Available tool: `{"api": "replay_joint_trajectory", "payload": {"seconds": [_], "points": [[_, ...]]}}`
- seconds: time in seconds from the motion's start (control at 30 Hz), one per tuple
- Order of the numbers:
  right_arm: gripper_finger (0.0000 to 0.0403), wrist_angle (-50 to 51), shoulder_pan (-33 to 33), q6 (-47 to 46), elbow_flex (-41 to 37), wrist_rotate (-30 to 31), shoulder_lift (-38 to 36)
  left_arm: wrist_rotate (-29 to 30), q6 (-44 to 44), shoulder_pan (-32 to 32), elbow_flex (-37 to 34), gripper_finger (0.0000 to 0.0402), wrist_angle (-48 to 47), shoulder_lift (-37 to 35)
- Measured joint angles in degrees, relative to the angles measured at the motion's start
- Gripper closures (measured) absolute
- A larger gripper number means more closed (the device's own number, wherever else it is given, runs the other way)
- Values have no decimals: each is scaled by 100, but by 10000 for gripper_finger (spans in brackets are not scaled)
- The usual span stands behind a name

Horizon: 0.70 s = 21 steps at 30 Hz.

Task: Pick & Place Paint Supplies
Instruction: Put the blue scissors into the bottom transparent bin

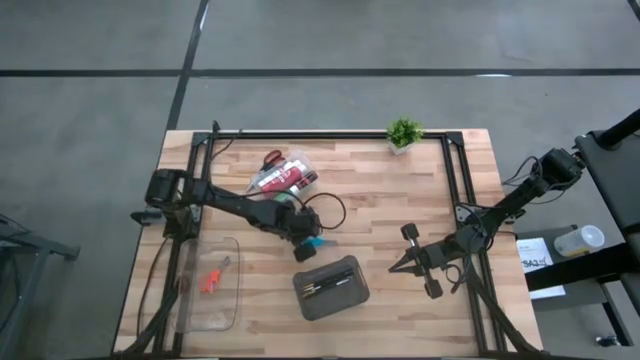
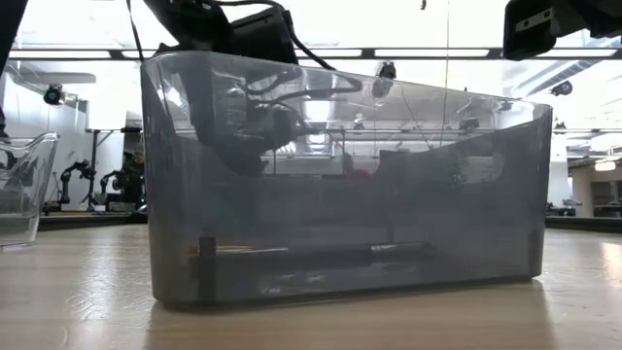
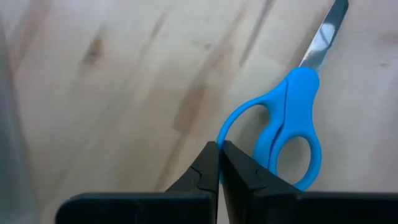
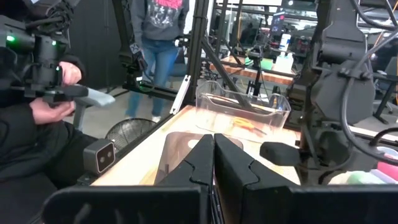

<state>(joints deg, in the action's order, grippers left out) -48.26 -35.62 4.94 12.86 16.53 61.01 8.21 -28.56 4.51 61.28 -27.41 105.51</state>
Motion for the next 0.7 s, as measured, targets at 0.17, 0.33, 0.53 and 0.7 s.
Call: {"api": "replay_joint_trajectory", "payload": {"seconds": [0.17, 0.33, 0.53, 0.7], "points": [[395, 2, 0, 1, 0, 0, 0, 42, -42, 11, 2, 394, -193, -88], [395, 1, 0, -1, 0, 0, 0, 85, -42, 4, 11, 394, -205, -145], [395, 1, 2, -1, 0, 0, 0, 120, -215, 9, 15, 394, -540, -447], [395, 2, 2, 1, 0, 0, 0, 572, -822, 29, 22, 394, -1058, -1035]]}}
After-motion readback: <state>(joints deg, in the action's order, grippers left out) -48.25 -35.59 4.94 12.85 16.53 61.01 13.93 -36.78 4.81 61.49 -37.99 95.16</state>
